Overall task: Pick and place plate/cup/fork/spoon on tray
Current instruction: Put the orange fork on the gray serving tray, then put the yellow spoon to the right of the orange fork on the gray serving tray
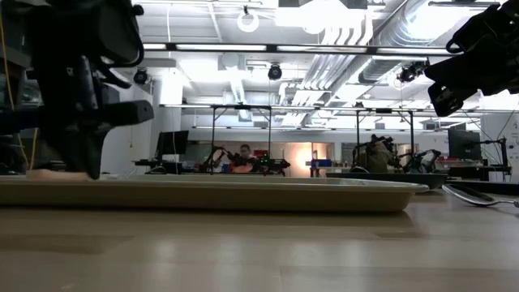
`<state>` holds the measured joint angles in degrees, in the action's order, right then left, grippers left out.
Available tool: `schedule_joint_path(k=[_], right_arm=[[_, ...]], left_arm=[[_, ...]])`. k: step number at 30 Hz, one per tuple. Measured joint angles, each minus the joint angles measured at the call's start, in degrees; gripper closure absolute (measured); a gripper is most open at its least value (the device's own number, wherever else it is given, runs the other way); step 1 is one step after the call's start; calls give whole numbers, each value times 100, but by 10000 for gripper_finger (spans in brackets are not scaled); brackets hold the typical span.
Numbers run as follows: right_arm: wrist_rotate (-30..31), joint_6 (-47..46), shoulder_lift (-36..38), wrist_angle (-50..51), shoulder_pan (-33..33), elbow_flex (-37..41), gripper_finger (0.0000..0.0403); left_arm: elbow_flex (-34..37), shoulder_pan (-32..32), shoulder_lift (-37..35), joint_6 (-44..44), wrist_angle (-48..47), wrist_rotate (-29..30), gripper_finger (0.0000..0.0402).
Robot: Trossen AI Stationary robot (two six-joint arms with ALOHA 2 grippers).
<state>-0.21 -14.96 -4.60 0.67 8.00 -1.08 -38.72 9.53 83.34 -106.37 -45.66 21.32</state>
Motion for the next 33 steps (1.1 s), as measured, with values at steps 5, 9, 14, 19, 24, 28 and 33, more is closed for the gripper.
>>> schedule_joint_path(k=[5, 9, 14, 19, 24, 28, 33], right_arm=[[0, 0, 0, 0, -1, 0, 403], [1, 0, 2, 0, 1, 0, 403], [0, 0, 2, 0, 1, -2, 403], [0, 0, 1, 0, 1, -2, 403], [2, 0, 0, 0, -1, -2, 403], [0, 0, 0, 0, 1, -2, 403], [1, 0, 7, 0, 1, -2, 403]], left_arm=[[1, -14, 273, 39, 190, -85, 397], [-10, -13, 389, 140, 237, -76, 395], [-9, -9, 407, 157, 230, -77, 363], [-2, -14, 392, 155, 206, -106, 307], [0, -18, 292, 224, 118, -245, 261], [9, -114, 29, 339, -213, -475, 238], [9, -300, -699, 560, -602, -333, 230]])
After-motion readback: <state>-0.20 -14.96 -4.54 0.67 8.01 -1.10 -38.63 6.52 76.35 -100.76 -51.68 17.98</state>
